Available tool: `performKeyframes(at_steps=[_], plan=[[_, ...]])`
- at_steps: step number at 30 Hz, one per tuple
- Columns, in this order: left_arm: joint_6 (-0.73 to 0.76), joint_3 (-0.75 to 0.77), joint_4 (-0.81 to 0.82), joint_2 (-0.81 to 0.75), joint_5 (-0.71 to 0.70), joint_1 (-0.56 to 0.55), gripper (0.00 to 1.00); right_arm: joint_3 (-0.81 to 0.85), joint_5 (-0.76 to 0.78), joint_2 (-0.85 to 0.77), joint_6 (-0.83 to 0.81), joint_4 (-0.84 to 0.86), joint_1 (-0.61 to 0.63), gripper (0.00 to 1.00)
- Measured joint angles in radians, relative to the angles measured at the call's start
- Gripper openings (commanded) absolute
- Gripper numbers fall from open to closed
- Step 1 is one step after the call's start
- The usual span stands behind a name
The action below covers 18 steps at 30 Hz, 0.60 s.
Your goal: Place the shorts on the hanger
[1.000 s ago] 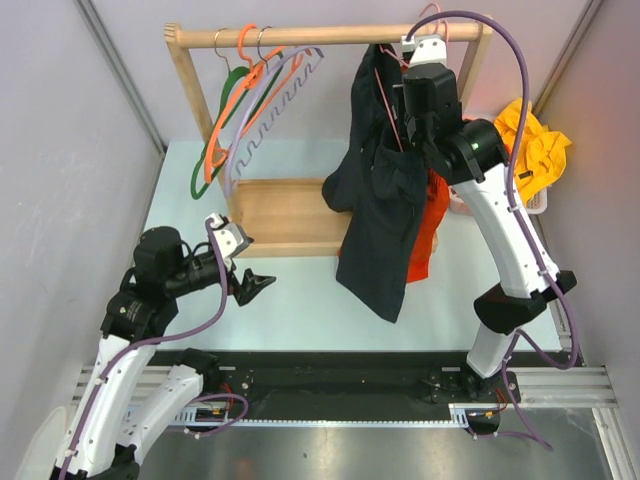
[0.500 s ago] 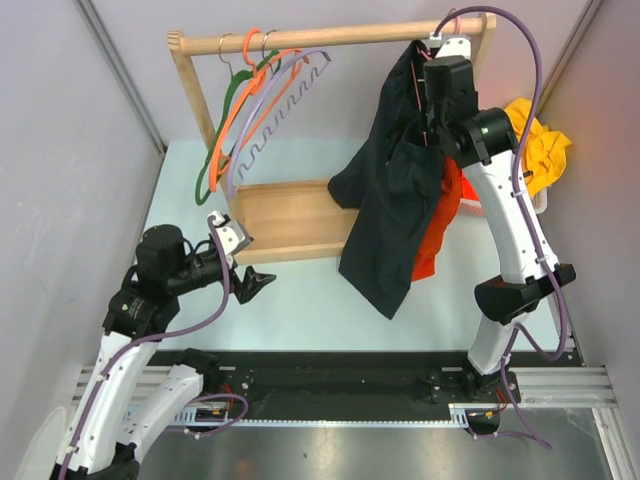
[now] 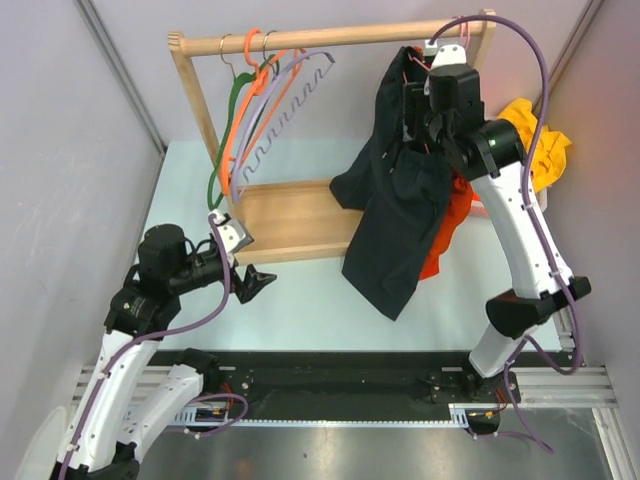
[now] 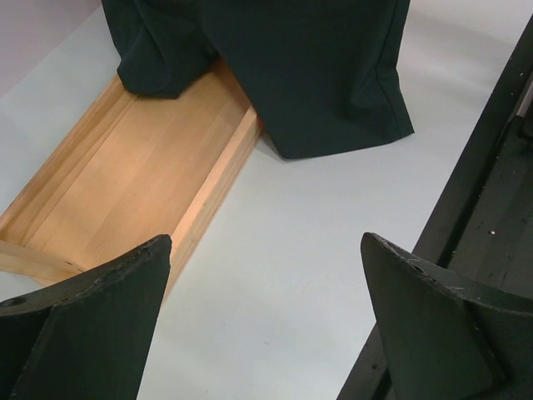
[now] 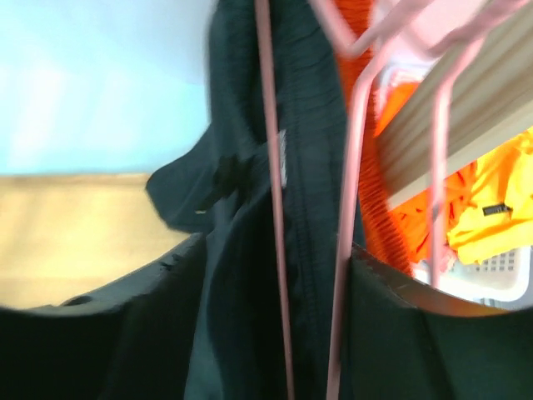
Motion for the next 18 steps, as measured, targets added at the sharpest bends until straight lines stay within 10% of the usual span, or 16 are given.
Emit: performKeyframes(at_steps=[8,18], plan=[[-0.002,-0.022,-0.017,-0.043,-0.002,0.000,1.00,-0.260,0.016,-0.239,-0.071,0.151,0.156,1.00],[0.000,-0.024,-0.122,-0.094,-0.085,0.000,1.00,-0.517,-0.018,-0.504,-0.119,0.206,0.187,1.00]])
